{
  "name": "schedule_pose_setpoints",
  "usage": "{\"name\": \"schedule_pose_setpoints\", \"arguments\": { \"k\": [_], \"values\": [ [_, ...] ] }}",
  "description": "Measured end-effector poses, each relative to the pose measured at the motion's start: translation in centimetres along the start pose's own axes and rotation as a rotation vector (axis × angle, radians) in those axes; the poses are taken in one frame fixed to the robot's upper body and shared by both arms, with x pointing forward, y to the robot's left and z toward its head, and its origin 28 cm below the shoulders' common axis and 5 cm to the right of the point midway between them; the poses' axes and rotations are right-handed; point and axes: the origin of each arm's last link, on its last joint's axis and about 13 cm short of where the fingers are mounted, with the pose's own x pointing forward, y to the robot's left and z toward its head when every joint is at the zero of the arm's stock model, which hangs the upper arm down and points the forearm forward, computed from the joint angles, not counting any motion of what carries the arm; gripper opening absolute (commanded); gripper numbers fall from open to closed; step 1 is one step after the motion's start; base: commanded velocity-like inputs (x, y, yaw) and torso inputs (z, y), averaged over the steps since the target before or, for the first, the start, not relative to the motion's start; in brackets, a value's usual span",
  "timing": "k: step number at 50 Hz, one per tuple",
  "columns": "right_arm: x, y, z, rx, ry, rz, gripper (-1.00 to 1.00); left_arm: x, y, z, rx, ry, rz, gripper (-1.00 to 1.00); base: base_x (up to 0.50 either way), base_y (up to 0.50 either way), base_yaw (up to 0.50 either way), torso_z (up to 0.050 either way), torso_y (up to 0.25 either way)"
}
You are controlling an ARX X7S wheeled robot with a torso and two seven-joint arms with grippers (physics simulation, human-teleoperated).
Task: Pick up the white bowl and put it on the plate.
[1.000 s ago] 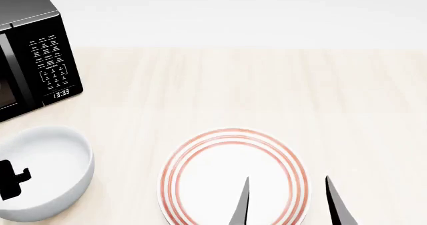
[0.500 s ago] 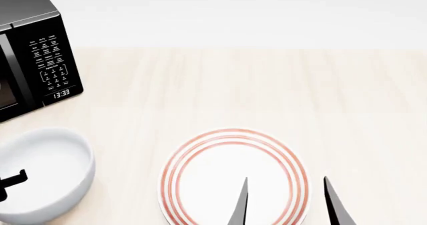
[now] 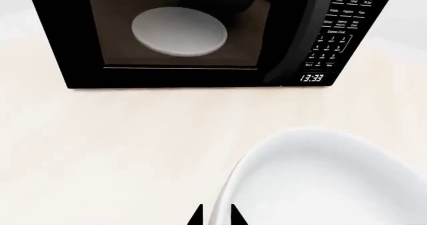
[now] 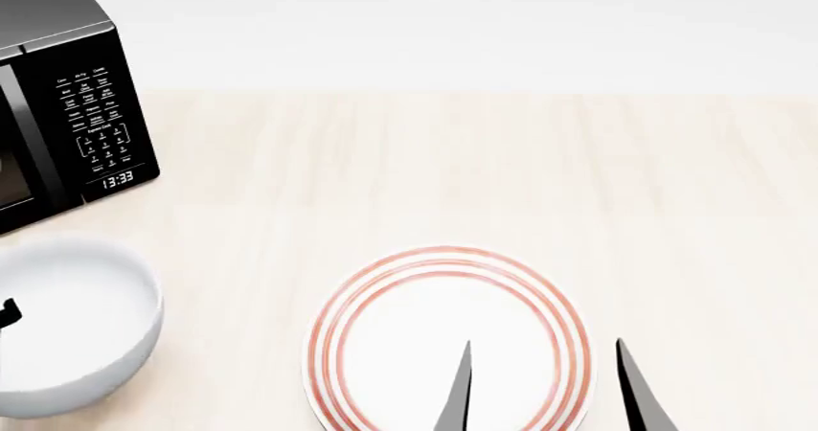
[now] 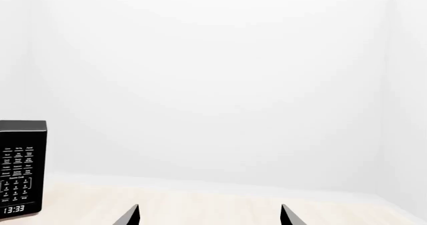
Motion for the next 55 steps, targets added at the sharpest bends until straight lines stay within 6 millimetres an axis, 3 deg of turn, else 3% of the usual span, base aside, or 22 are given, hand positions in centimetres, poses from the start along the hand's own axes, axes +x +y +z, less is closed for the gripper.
{"name": "schedule_pose_setpoints", "arguments": {
  "k": [24, 55],
  "values": [
    [0.0, 0.0, -0.1, -0.002, 0.002, 0.002, 1.00, -2.3, -2.5, 2.6, -0.093, -0.031, -0.113, -1.00, 0.00, 0.00, 0.00, 0.000, 0.000],
    [-0.1, 0.0, -0.3, 0.004, 0.008, 0.003, 1.00, -5.4, -9.0, 1.6, -0.014, 0.022, -0.346, -1.00, 0.00, 0.00, 0.00, 0.000, 0.001]
  ]
}}
